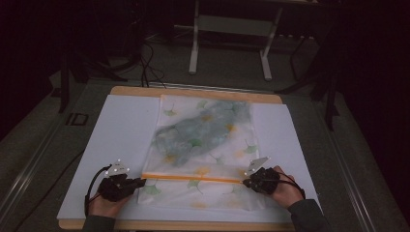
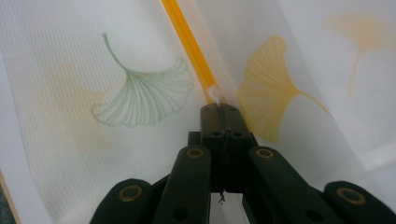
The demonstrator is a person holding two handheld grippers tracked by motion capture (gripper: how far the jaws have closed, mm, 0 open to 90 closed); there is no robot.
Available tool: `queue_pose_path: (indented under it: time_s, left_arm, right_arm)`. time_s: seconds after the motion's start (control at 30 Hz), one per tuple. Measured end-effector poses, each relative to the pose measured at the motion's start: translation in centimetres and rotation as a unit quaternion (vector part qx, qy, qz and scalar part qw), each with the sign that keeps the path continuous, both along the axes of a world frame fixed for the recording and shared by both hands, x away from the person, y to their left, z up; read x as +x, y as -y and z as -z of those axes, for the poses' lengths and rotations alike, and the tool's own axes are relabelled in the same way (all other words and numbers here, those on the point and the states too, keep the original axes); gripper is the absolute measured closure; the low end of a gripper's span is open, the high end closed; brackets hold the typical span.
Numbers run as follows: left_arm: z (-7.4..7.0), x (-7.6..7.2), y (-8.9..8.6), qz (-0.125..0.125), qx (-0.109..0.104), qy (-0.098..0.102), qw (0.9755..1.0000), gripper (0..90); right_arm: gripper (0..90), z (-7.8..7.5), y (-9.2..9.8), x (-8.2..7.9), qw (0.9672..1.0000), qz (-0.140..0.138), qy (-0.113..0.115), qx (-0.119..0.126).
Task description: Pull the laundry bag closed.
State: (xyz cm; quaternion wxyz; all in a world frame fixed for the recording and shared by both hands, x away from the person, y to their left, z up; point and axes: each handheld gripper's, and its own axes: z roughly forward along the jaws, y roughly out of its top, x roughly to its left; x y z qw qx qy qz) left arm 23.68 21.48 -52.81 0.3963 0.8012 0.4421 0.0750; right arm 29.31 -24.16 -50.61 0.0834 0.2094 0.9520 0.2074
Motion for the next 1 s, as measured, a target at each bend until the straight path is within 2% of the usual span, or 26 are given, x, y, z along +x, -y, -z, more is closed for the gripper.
queue_pose_path:
  time_s: [0.47, 0.73, 0.77, 0.87, 0.9, 1.0]
  left_arm:
    - [0.1, 0.0, 0.0, 0.005, -0.002, -0.002, 1.0, 87.6]
    - [0.1, -0.1, 0.0, 0.009, -0.004, -0.004, 0.9999, 87.6]
    - [0.1, -0.1, 0.1, 0.014, -0.005, -0.004, 0.9999, 87.6]
    - [0.2, -0.1, 0.3, 0.016, -0.003, -0.007, 0.9998, 87.5]
    - [0.3, -0.1, 0.3, 0.026, -0.004, -0.012, 0.9996, 87.2]
    - [0.5, -0.3, 0.1, 0.027, -0.004, -0.012, 0.9996, 81.6]
  right_arm:
    - [90.0, 0.0, 2.0, -0.4, 0.9998, 0.017, -0.004, -0.006]
    - [90.0, -0.2, 4.0, -0.5, 0.9993, 0.037, -0.004, -0.011]
    - [90.0, -0.3, 4.5, -0.5, 0.9992, 0.039, -0.007, -0.004]
    - [90.0, -0.4, 4.9, -0.6, 0.999, 0.044, -0.007, -0.002]
    - [90.0, -0.3, 4.9, -0.6, 0.9989, 0.045, -0.01, -0.002]
    - [89.2, 0.2, 4.9, -0.5, 0.9987, 0.049, -0.017, 0.006]
